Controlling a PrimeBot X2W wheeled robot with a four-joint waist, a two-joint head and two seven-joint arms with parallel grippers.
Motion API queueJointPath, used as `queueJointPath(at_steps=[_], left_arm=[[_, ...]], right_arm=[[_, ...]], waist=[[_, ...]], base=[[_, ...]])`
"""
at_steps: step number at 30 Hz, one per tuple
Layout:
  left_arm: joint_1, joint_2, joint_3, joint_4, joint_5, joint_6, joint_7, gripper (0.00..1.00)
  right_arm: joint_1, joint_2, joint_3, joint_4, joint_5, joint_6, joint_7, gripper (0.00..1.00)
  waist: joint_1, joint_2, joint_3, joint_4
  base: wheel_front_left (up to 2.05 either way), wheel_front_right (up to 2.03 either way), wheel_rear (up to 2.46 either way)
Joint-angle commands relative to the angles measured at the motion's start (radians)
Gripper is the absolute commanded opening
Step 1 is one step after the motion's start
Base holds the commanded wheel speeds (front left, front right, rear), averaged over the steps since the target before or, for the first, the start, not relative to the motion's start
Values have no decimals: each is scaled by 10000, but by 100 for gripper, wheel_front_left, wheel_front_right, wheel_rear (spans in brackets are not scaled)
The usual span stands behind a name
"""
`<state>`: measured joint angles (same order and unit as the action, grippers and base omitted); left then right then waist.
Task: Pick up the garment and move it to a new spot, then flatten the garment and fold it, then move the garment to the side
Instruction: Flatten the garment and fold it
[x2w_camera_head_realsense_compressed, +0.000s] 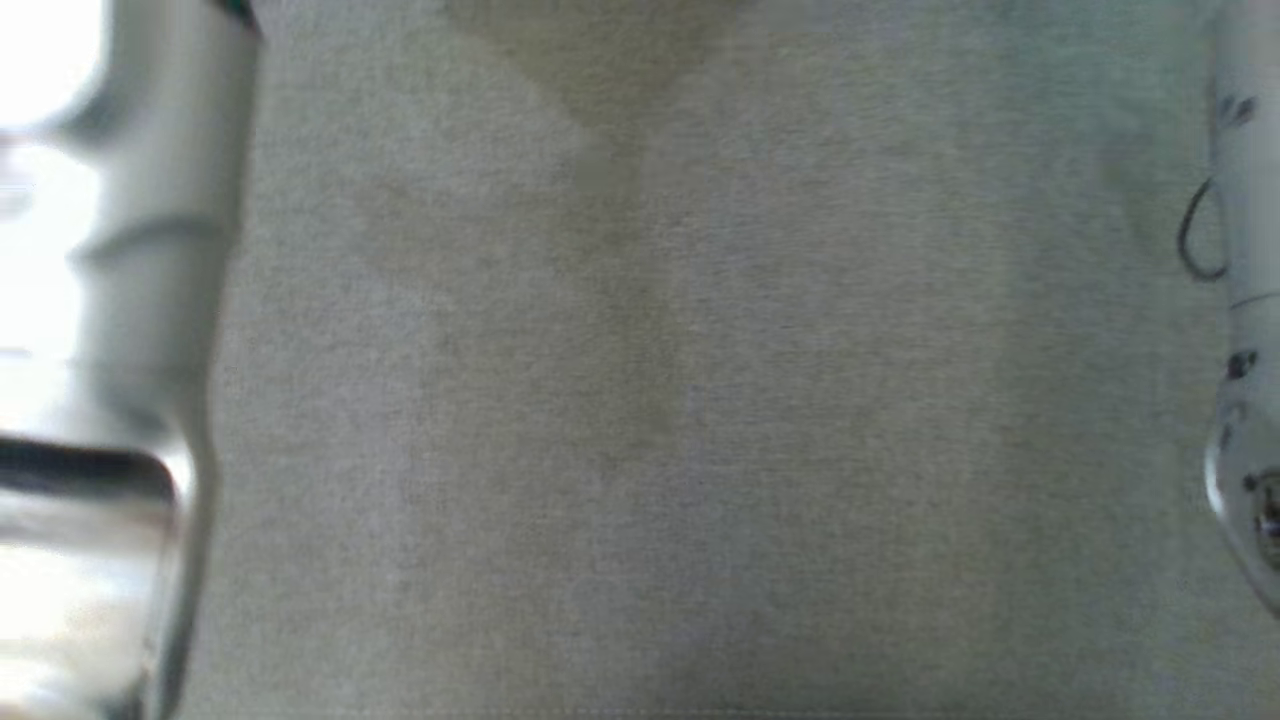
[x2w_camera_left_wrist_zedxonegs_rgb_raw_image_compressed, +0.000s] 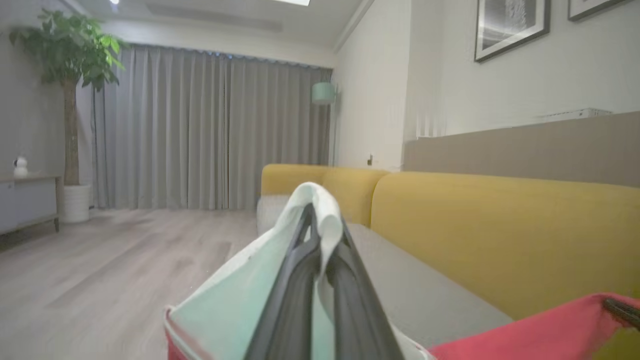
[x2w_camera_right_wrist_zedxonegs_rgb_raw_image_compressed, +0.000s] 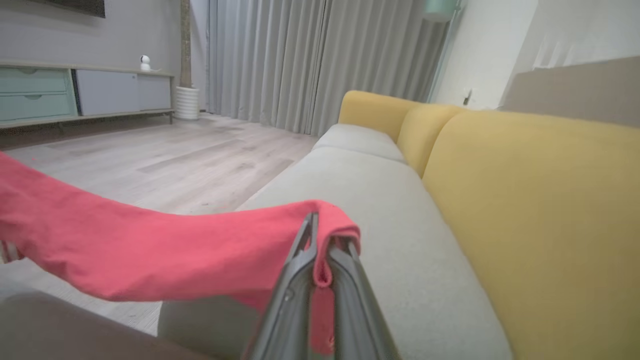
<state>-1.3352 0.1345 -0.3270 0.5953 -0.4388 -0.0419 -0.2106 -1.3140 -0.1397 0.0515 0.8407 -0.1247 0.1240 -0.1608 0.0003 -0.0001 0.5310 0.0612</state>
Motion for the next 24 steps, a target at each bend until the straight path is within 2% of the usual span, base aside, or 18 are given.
queueJointPath(at_steps=[1, 6, 11, 17, 22, 24], left_arm=[[596, 310, 179, -173, -182, -144, -254, 0], [2110, 205, 462, -545, -478, -354, -478, 0], [4528, 155, 1056, -2209, -548, -516, -506, 0], [7456, 223, 1826, -4473, -302, -504, -509, 0], [9614, 121, 1931, -5674, -316, -345, -508, 0], [10788, 103, 1875, -6303, -371, -199, -456, 0]], right_arm=[[316, 303, -9, 78, 94, 67, -424, 0], [1199, 351, -70, 545, 356, 67, -848, 0], [2740, 442, -174, 62, 827, 67, -996, 0], [4923, 536, -82, -1731, 1458, 67, -1006, 0], [7048, 550, -415, -3238, 1816, 67, -928, 0], [8461, 599, -638, -4430, 1909, 67, -575, 0]], waist=[[-3, 1, 225, 238], [-3, 1, 84, 263], [-3, 1, -458, 150], [-3, 1, -1297, 19], [-3, 1, -2210, 115], [-3, 1, -2796, 230]], base=[[0, 0, 0], [0, 0, 0], [0, 0, 0], [0, 0, 0], [0, 0, 0], [0, 0, 0]])
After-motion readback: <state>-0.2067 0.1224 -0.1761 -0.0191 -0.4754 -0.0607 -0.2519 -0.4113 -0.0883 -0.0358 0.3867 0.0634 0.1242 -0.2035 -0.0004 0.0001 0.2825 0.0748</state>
